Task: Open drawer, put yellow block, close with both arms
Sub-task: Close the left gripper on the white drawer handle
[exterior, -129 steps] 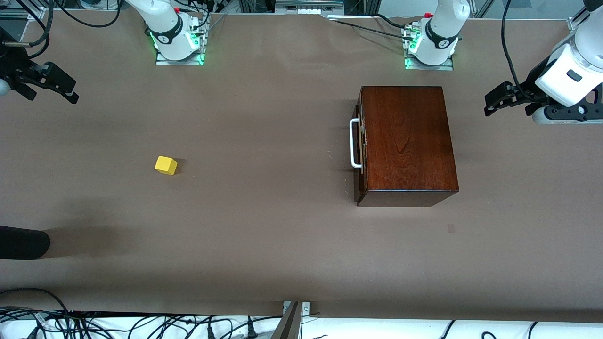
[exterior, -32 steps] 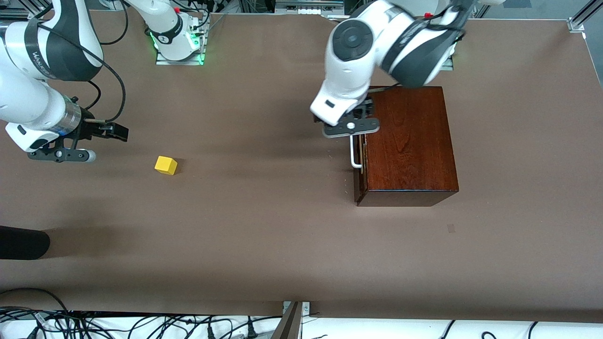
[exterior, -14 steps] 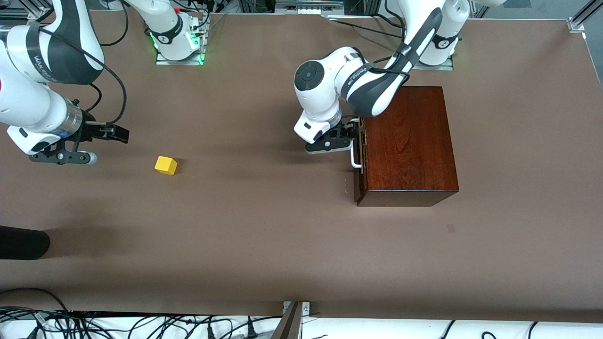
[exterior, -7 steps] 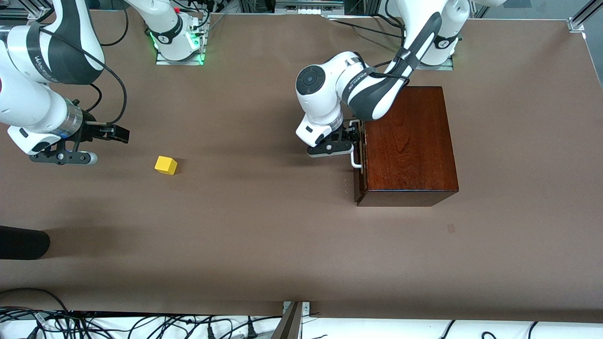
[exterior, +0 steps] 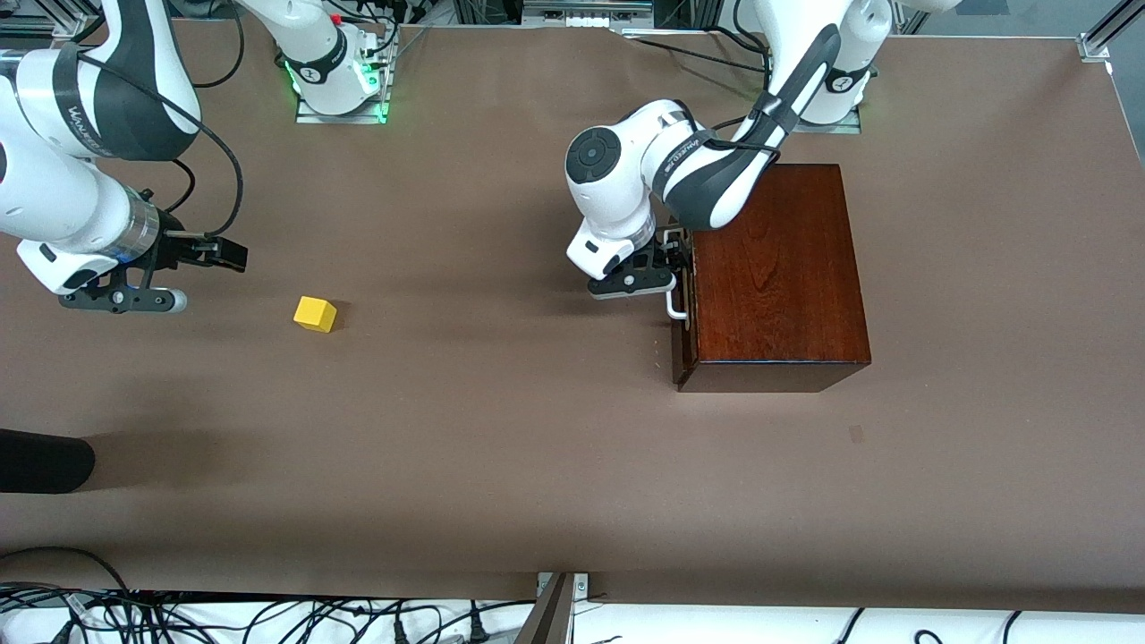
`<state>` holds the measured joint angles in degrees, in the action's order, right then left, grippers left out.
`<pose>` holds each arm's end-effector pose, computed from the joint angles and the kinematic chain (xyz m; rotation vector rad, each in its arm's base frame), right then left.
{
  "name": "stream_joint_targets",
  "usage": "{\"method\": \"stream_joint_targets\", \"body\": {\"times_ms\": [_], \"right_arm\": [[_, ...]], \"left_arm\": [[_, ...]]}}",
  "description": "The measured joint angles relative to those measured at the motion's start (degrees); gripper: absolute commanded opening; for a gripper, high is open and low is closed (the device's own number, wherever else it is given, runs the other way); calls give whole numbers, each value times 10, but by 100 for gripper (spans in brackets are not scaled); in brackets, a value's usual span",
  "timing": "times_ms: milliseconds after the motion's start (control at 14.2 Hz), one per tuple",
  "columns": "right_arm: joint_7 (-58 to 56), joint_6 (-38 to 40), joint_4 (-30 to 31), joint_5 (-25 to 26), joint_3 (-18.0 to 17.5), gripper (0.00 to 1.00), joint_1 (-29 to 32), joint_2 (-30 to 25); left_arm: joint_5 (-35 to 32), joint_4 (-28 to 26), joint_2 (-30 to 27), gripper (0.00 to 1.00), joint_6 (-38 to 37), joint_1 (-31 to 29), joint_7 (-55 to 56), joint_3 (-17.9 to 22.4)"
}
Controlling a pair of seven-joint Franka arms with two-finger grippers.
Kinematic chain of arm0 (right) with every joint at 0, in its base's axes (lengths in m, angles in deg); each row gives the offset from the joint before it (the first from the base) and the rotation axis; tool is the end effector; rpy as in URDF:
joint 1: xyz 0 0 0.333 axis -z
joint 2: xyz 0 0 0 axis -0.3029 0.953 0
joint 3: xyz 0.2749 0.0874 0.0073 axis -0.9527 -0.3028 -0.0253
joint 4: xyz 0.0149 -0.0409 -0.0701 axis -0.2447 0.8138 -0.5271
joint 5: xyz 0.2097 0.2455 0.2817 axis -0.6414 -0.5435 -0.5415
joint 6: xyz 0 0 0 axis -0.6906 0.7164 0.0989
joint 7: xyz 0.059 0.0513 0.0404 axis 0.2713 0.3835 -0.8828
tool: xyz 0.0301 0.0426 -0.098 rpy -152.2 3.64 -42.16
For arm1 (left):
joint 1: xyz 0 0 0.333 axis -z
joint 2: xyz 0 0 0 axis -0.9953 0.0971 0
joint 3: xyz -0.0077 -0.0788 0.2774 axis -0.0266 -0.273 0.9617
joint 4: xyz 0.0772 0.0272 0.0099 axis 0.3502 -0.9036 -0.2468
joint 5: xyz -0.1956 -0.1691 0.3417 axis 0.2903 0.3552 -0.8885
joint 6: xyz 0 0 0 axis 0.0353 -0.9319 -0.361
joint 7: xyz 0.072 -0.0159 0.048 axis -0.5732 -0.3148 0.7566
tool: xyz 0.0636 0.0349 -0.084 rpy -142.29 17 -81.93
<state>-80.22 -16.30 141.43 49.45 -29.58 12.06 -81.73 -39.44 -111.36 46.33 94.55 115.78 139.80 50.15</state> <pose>0.6068 0.0297 0.4169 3.0494 -0.0275 -0.2459 0.4973 -0.4535 0.2466 -2.8718 -0.0727 -0.0258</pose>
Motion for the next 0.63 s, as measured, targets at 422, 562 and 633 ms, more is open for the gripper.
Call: {"method": "stream_joint_targets", "body": {"times_ms": [422, 562, 633], "right_arm": [[0, 0, 0, 0, 0, 100, -2, 2], [0, 0, 0, 0, 0, 100, -2, 2], [0, 0, 0, 0, 0, 100, -2, 3]], "left_arm": [[0, -4, -7, 100, 0, -5, 0, 1], [0, -11, -7, 100, 3, -5, 1, -1], [0, -14, -6, 100, 3, -4, 1, -2]]}}
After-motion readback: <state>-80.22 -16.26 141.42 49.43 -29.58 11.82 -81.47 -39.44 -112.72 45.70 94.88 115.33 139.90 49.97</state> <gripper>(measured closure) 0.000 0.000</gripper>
